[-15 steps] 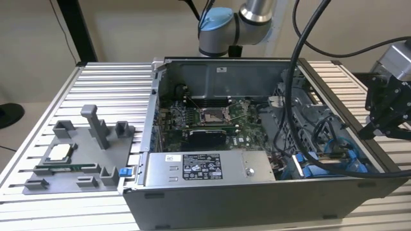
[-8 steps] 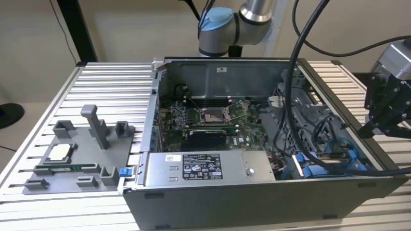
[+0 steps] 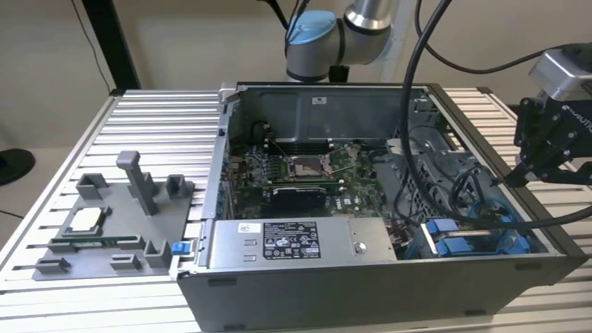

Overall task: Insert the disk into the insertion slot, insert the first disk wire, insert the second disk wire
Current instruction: 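Insert the second disk wire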

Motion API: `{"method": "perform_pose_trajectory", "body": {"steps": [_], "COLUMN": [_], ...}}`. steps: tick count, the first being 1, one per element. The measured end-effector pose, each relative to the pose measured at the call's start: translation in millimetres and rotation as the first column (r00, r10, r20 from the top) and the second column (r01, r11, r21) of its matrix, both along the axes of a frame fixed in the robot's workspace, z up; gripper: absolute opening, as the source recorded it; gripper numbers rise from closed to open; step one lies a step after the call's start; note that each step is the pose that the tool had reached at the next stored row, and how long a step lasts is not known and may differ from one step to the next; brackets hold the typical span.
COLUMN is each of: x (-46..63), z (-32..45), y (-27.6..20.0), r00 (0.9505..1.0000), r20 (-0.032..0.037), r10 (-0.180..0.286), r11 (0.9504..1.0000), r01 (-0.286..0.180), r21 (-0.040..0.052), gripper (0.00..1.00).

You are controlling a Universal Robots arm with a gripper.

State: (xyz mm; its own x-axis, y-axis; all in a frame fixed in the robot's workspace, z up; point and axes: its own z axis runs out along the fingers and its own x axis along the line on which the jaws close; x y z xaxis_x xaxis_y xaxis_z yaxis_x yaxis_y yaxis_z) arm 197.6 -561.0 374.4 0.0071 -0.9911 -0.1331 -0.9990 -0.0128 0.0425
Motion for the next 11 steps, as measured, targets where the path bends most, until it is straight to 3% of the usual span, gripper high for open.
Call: {"method": "perform_pose_trajectory", "body": {"steps": [7,9,11], "x": [0.1,0.2,0.3], "z": [0.1,0.0,0.0], "y": [0.5,0.5,0.3], "r00": [1.0000,1.0000,1.0000], "r20": [0.0001,0.0000,-0.0010], "r10": [0.000,0.000,0.000], "r11": [1.0000,0.9997,0.9995], "r01": [0.000,0.000,0.000], "r21": [0.0029,0.0225,0.0320], "gripper": [1.00,1.00,1.00]}}
